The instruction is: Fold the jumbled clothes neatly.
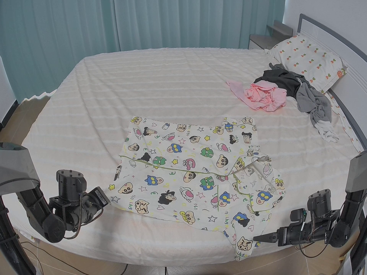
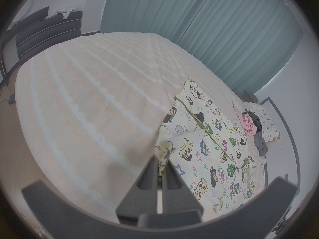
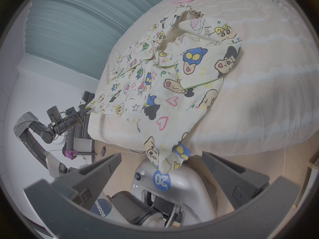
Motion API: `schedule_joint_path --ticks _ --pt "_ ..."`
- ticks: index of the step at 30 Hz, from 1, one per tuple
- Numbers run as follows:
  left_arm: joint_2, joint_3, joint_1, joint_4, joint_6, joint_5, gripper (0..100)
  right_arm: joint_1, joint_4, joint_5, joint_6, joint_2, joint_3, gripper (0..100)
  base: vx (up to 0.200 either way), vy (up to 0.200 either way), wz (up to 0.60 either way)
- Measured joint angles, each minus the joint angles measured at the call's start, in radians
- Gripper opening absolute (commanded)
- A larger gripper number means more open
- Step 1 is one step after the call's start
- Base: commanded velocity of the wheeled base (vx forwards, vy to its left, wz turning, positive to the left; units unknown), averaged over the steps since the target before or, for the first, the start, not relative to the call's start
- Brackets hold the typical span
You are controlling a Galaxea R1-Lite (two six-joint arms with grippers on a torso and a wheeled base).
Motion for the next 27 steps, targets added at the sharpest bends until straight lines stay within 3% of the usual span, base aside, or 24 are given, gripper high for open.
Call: schedule_joint_path --ticks 12,21,27 --pt "-0.002 -0.012 0.032 -0.005 -0.003 -0.004 0 -0.018 0.099 -0.023 -0.019 0.082 -0.121 100 0.0 0.0 0.0" --pt "-0.008 -0.027 0.061 -0.028 -0.005 -0.004 0 -0.013 0.102 -0.022 -0.238 0.086 -0.086 100 0.0 0.0 0.0" --pt "-0.039 -0.028 0.067 -0.03 -0.005 -0.004 0 0.046 0.101 -0.019 -0.243 0.073 -0.083 100 0.0 0.0 0.0"
